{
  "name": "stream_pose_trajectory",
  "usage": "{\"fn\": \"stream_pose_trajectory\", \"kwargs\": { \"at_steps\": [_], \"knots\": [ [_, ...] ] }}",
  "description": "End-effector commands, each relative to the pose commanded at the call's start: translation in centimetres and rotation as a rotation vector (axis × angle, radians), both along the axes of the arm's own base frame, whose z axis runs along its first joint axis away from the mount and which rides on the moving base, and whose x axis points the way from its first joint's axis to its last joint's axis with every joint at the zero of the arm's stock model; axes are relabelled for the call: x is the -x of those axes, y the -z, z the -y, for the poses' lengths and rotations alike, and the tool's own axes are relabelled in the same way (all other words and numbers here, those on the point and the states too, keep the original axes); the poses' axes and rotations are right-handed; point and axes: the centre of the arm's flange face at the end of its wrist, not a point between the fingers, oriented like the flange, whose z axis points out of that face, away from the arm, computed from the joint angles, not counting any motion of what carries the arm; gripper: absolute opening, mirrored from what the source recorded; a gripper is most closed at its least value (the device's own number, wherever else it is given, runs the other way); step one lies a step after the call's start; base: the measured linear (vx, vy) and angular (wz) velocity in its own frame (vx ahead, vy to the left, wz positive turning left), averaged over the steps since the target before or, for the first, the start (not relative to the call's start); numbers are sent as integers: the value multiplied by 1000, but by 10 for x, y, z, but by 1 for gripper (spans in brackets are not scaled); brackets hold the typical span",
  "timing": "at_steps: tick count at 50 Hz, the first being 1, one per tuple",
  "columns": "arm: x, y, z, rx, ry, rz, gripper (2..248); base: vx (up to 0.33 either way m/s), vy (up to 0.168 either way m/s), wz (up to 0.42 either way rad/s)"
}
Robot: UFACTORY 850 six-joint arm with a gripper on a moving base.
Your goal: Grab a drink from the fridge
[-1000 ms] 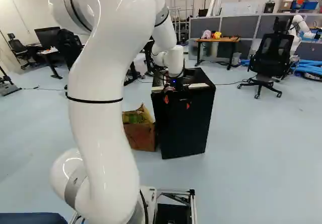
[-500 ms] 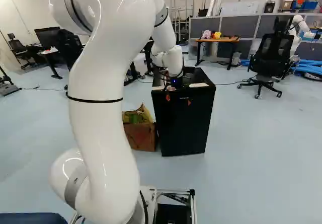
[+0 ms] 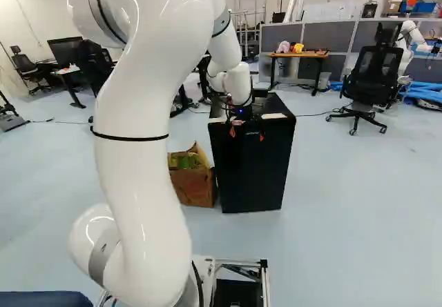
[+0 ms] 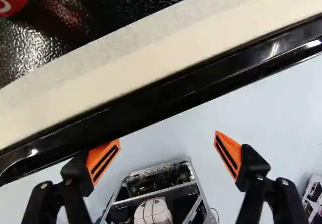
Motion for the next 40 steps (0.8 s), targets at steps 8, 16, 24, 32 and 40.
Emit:
{"fn": "stream_pose_trajectory", "kwargs": {
  "at_steps": [8, 16, 24, 32, 40],
  "knots": [
    [10, 0, -2, -3, 2, -8, 247, 0, 0, 0],
    [24, 0, -5, -6, 4, -19, 247, 0, 0, 0],
    [39, 0, -9, -10, 6, -29, 247, 0, 0, 0],
    [52, -1, -15, -10, 5, -28, 247, 0, 0, 0],
    [64, -1, -21, -2, 0, -3, 247, 0, 0, 0]
  ]
}}
